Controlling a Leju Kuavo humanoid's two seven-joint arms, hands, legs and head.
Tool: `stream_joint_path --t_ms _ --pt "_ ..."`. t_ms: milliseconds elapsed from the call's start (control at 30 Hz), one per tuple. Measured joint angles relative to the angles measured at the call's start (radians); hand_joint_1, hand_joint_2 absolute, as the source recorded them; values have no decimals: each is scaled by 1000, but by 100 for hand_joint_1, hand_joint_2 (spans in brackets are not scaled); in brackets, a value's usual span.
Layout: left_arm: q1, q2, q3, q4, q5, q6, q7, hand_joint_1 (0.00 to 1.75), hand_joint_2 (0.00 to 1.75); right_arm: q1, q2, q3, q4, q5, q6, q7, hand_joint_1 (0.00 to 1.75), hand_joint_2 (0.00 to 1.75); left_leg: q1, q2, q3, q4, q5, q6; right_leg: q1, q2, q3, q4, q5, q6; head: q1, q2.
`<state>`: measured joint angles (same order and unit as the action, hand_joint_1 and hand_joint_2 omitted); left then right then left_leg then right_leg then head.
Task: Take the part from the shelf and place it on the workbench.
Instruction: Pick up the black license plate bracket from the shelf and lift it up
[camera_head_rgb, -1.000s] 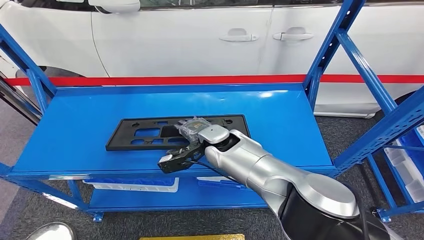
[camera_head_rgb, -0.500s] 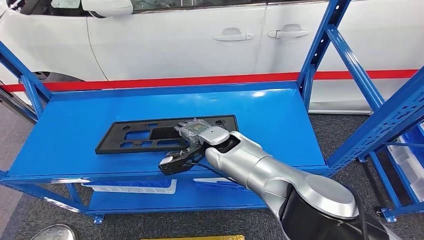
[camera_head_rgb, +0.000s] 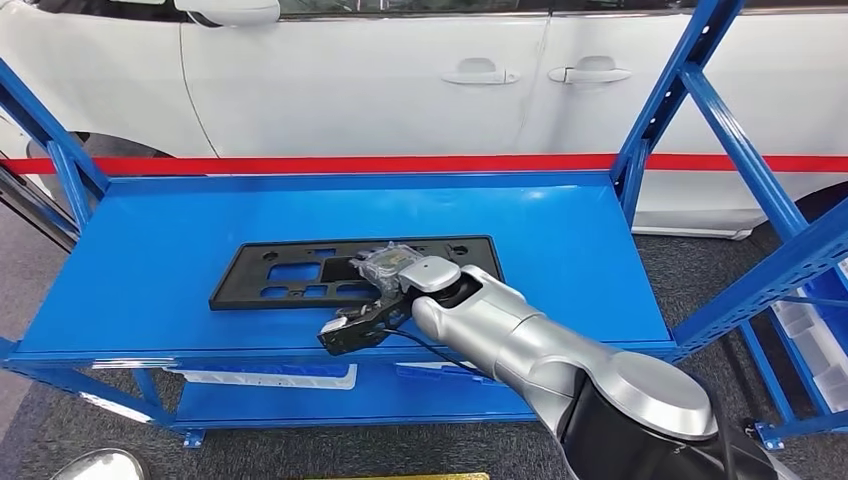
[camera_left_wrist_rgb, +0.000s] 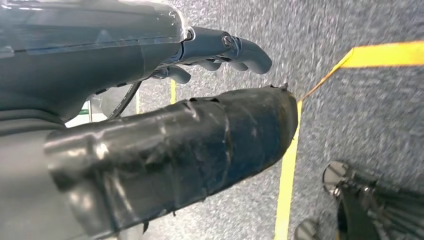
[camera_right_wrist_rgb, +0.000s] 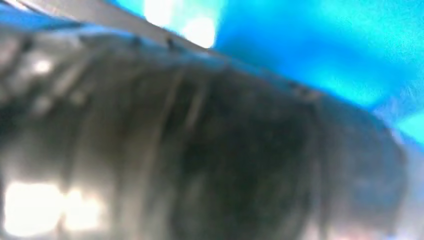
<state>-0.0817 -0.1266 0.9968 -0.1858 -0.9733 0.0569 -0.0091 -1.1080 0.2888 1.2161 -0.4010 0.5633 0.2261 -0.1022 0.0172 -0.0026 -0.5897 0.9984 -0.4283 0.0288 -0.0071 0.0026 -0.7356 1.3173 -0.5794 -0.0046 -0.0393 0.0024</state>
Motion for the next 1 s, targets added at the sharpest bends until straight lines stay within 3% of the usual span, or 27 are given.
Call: stream_joint_path --t_ms 33,100,167,233,333,467,500,533,600,667,767,833,900,967,1000 --pt "0 1 0 0 0 0 -1 0 0 1 -1 0 0 0 2 0 0 0 0 -1 1 3 -3 -1 0 0 7 -24 27 -1 0 0" --pt "0 1 1 0 -1 -1 -3 0 0 1 -1 0 0 0 5 0 0 0 -1 -2 5 11 -11 -5 1 0 62 -151 101 -8 0 0" --pt "-1 1 4 0 0 -3 -3 0 0 1 -1 0 0 0 7 0 0 0 -4 -3 3 22 -20 -13 4 0 105 -247 133 -15 0 0" --pt "-2 1 6 0 0 -4 -4 0 0 1 0 0 0 0 7 0 0 0 -5 -3 1 24 -23 -23 9 2 111 -264 131 -20 -1 0" --pt "-2 1 8 0 0 -5 -4 0 0 0 2 0 -1 0 7 0 0 0 -2 -2 -8 48 -45 -39 1 2 119 -277 137 -34 -1 0" --pt "-2 3 8 0 -1 -6 -8 0 0 2 6 0 -2 0 7 0 0 0 2 -1 -116 273 -145 -57 -2 -2 124 -282 137 -42 -1 0" --pt "-1 4 8 0 -2 -6 -10 0 0 4 6 0 -2 0 7 0 0 0 3 -1 -131 297 -144 -59 -2 -2 124 -281 136 -43 -1 0" --pt "0 4 8 0 -2 -6 -11 0 0 5 6 0 -2 0 7 0 0 0 3 -1 -125 280 -122 -59 -2 -1 125 -281 136 -42 -1 0" --pt "1 5 8 0 -5 -6 -12 0 0 5 6 0 -2 -1 7 0 0 87 4 0 -66 148 -49 -54 -2 1 129 -280 133 -39 -1 0" --pt "0 6 8 0 -7 -7 -14 0 0 4 6 0 -2 -2 7 0 0 175 -1 0 -12 36 -11 -46 1 1 129 -279 131 -32 -1 0" --pt "-2 7 9 0 -9 -8 -15 0 0 4 6 0 -2 -3 6 -2 0 175 -6 -4 -2 12 -9 -29 3 1 129 -283 133 -17 -1 0" --pt "-2 8 9 0 -10 -8 -15 0 0 4 6 0 -2 -2 6 -3 78 175 -2 -2 3 3 -3 -16 3 0 122 -262 116 -7 0 0" --pt "-1 8 11 0 -10 -8 -15 0 0 4 4 0 -2 -2 6 -4 165 175 0 1 6 -4 0 -3 2 -1 81 -170 61 -1 0 0" --pt "-1 8 14 0 -12 -8 -15 0 0 8 2 0 -2 -2 7 -7 175 175 -1 2 5 -3 0 3 -2 -1 19 -40 5 6 0 0" --pt "-1 9 15 0 -13 -9 -16 0 0 11 0 0 -2 -2 8 -9 175 175 -1 2 5 -2 -1 5 -5 -1 1 -3 -1 11 0 0"
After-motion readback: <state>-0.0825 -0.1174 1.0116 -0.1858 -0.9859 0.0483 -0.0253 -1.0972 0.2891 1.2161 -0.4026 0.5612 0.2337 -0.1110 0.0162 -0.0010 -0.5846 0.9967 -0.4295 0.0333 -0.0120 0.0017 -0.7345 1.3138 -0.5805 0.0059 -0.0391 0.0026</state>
